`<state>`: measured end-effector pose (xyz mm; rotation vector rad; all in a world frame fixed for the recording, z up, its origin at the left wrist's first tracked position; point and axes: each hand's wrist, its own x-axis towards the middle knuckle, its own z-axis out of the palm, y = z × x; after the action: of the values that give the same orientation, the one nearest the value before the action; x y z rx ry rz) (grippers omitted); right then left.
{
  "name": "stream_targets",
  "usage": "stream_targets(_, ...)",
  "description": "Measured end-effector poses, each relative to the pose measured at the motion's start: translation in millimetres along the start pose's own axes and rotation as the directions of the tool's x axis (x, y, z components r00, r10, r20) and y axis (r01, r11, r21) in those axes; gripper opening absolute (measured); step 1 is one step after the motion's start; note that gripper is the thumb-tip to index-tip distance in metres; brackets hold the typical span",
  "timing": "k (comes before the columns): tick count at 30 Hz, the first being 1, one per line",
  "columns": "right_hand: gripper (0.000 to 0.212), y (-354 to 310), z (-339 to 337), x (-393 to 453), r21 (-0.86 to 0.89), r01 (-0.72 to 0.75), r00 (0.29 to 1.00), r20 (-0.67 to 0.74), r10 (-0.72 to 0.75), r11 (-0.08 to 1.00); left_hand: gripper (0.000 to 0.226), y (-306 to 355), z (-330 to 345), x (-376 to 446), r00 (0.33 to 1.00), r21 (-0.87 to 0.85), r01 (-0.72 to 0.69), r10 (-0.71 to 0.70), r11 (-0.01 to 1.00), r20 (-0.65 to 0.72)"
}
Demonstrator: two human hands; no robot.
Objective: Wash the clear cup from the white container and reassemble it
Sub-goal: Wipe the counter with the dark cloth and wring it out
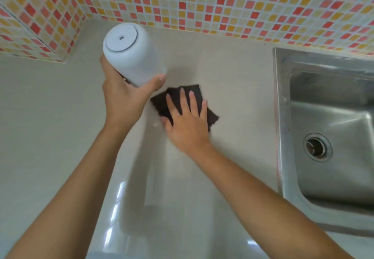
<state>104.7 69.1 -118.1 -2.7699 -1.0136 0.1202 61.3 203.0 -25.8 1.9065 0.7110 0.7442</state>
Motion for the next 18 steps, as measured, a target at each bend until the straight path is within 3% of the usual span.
stream_targets(4, 0.063, 6, -2, 79, -0.012, -0.142, 0.988, 0.062, 0.142, 0.990, 0.084, -4, 0, -14, 1.000, -0.001, 0.003, -0.003, 1.000, -0.028)
stream_targets(6, 0.062, -11, -3, 34, 0.021, -0.126, 0.992, 0.035, 0.125, 0.992, 0.083, 1, 3, -17, 0.999, -0.010, 0.011, -0.011, 1.000, -0.052)
stream_targets(9, 0.063, -21, -6, -102, 0.063, 0.001, 0.999, 0.044, -0.004, 0.998, 0.089, 6, 11, -14, 1.000, -0.021, 0.012, -0.012, 1.000, -0.004)
stream_targets(12, 0.064, 17, -14, -158, 0.041, 0.003, 0.998, 0.061, -0.006, 0.999, 0.094, 9, 21, -14, 0.999, -0.007, -0.013, 0.014, 1.000, 0.049)
stream_targets(15, 0.064, 64, -16, -88, -0.041, -0.131, 0.991, 0.014, 0.132, 0.991, 0.095, 9, 29, -25, 0.997, -0.020, -0.007, 0.008, 1.000, 0.083)
stream_targets(18, 0.064, 129, -34, 19, -0.016, -0.291, 0.954, 0.071, 0.291, 0.957, 0.093, 8, 29, -38, 0.994, -0.034, 0.000, 0.003, 0.999, 0.110)
